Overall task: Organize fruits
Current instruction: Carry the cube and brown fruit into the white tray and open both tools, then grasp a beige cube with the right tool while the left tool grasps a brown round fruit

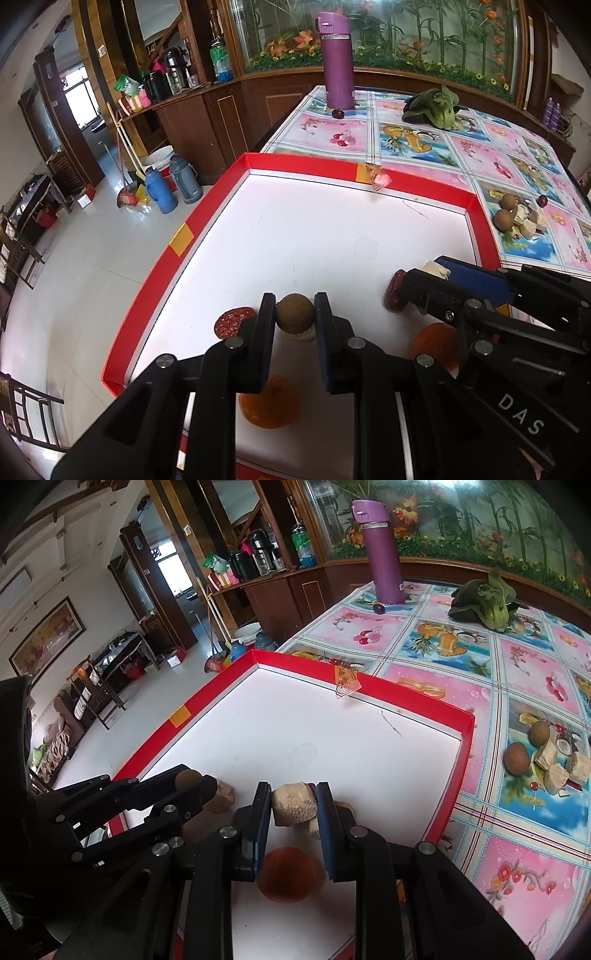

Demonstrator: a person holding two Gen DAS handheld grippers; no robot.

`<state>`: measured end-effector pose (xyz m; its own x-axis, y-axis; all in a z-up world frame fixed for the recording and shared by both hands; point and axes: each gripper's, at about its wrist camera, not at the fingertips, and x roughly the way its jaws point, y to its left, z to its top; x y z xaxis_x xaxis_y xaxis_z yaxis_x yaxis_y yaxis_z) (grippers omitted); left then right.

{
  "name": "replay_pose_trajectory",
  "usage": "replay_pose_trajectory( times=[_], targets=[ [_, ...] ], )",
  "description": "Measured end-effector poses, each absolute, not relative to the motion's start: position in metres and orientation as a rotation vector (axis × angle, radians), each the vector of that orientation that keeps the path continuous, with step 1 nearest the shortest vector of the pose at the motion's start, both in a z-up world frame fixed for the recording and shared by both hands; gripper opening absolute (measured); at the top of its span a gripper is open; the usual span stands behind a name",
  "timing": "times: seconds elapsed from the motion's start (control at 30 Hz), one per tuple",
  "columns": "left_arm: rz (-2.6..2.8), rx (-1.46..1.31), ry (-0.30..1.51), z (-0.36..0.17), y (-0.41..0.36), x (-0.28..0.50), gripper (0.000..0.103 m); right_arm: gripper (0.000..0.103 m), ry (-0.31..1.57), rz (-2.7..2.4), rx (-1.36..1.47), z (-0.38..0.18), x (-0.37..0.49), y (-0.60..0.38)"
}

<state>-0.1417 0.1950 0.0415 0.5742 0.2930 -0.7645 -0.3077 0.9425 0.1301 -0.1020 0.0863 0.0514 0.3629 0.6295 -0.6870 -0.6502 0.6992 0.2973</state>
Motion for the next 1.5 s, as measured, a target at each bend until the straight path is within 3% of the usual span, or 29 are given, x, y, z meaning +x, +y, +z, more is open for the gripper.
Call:
replay_pose_trajectory(
  times=[0.1,0.27,0.47,0.63,1.13,1.5],
  targets=[
    [0.36,-0.02,0.899,0.041,0.194,-0.142,0.028,0.024,0.876,0.834,-0.013,0.052,-0.102,0.084],
    [0.379,-0.024,0.897,0.043,0.194,-0.144,0.06,0.026,0.882,0.848,0.026,0.053,-0.099,0.073],
    [0.398,-0.002,0.879,0.05,0.184,-0.144,0.078,0.032,0.828,0.853,0.051,0.064,-0.101,0.057],
    [0.388,0.016,0.852,0.059,0.172,-0.142,0.084,0.032,0.791,0.829,0.062,0.069,-0.094,0.038],
    [0.041,0.086,0.858,0.075,0.072,-0.096,0.085,0.032,0.809,0.514,0.123,0.052,-0.032,-0.114],
    [-0.092,0.068,0.968,0.041,0.027,-0.05,0.083,0.032,0.836,0.495,0.076,0.039,0.0,-0.104]
  ],
)
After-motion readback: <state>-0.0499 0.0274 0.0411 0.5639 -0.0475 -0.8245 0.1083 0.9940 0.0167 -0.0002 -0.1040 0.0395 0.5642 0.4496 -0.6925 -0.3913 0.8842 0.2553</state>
